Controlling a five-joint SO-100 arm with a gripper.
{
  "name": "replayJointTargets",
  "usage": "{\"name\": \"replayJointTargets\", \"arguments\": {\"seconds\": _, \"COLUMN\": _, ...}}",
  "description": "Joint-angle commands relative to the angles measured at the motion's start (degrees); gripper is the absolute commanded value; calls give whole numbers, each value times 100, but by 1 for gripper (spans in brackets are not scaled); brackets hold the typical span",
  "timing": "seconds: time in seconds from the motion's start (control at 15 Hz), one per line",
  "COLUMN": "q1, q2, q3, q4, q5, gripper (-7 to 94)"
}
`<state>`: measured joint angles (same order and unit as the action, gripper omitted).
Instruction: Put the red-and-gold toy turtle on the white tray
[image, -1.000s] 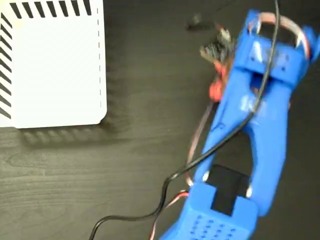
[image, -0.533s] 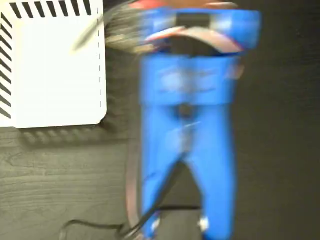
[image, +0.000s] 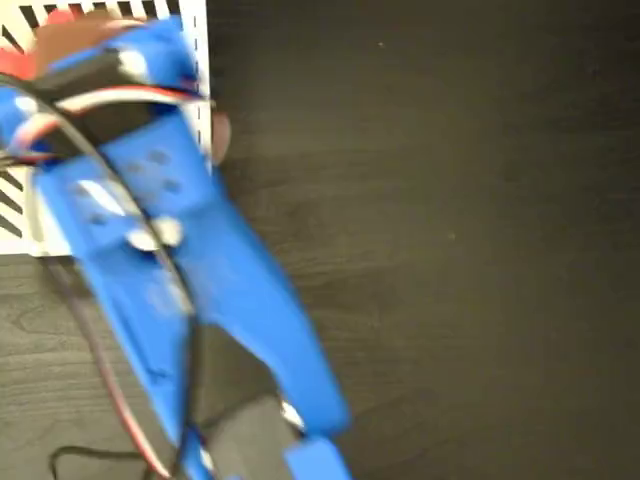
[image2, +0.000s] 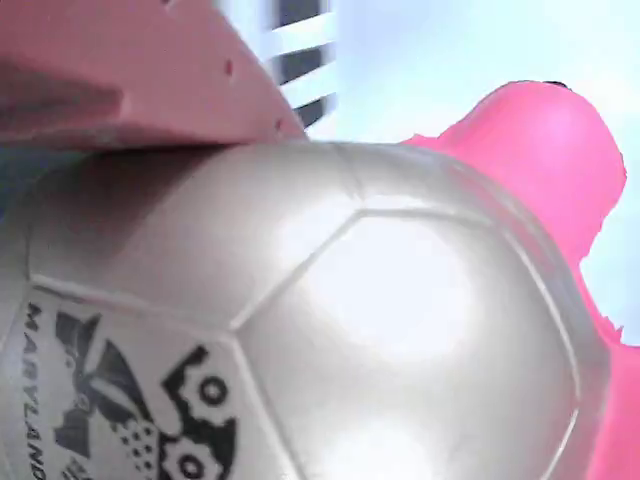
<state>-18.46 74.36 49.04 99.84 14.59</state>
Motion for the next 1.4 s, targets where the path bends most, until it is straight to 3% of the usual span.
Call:
{"name": "replayJointTargets", "arguments": {"seconds": 0.0, "q1": -299, "q2": -404, "q3": -589, "q4": -105, "q5": 123, "gripper": 0}}
{"name": "replayJointTargets", "arguments": {"seconds": 0.13, "q1": -299, "q2": -642, "q3": -149, "q4": -791, "q5": 149, "gripper": 0}}
{"name": "replayJointTargets", "arguments": {"seconds": 0.8, "q1": -62, "q2": -1582, "q3": -53, "q4": -1318, "q5": 149, "gripper": 1}}
{"name": "replayJointTargets", "arguments": {"seconds": 1.0, "q1": -123, "q2": -1600, "q3": -255, "q4": -1107, "q5": 246, "gripper": 24}}
{"name": "replayJointTargets", "arguments": {"seconds": 1.27, "q1": -193, "q2": -1670, "q3": -352, "q4": -835, "q5": 281, "gripper": 66}}
{"name": "replayJointTargets", "arguments": {"seconds": 1.33, "q1": -202, "q2": -1670, "q3": -352, "q4": -791, "q5": 299, "gripper": 68}}
